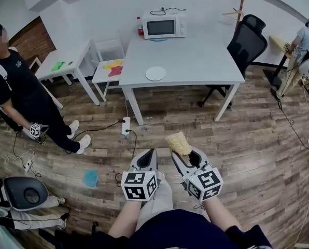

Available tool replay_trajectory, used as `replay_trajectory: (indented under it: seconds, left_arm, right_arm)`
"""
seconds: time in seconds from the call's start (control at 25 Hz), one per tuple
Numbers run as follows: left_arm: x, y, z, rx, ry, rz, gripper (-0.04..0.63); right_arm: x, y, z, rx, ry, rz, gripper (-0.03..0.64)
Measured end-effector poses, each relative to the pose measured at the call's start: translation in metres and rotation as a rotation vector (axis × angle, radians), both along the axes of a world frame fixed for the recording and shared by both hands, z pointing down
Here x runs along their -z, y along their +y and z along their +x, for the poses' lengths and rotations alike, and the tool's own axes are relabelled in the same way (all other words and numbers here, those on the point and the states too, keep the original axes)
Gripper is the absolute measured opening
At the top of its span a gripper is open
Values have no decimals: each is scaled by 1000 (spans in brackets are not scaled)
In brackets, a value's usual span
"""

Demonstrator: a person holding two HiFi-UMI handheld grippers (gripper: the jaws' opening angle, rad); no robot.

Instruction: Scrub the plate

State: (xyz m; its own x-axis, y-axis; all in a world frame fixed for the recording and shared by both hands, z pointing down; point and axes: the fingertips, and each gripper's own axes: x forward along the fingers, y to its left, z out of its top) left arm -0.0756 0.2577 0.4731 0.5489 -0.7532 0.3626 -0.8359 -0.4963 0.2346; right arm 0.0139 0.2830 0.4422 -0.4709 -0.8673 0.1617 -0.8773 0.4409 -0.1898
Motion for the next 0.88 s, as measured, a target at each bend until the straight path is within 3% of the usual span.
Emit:
replay_trajectory:
  seconds: [0.52,0.88]
  left_arm:
    - [-6,-158,-31,-3,61,-59,20]
    - [-17,-235,-47,-15,60,-78,20]
  right_arm:
    - [6,-157,-17,-62,26,-3,186]
    - [6,-232,-30,-81,32,4,186]
